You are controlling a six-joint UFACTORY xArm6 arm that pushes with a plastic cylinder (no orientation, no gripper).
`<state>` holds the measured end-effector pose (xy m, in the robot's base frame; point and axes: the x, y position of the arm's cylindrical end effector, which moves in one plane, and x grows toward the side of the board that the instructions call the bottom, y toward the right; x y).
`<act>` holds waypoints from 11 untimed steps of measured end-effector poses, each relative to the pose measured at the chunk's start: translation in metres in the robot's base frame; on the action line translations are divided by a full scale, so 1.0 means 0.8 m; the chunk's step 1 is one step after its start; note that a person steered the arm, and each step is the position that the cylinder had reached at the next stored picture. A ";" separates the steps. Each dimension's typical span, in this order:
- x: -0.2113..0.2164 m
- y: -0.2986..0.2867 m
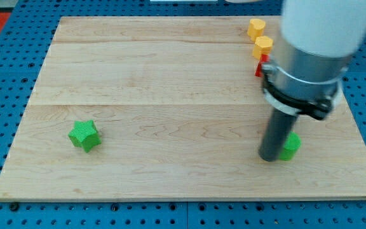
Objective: Push the green star to the bottom center
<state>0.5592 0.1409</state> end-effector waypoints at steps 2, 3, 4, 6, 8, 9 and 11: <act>0.074 -0.053; 0.075 -0.243; 0.042 -0.438; -0.087 -0.370; -0.053 -0.391; -0.056 -0.436; -0.013 -0.390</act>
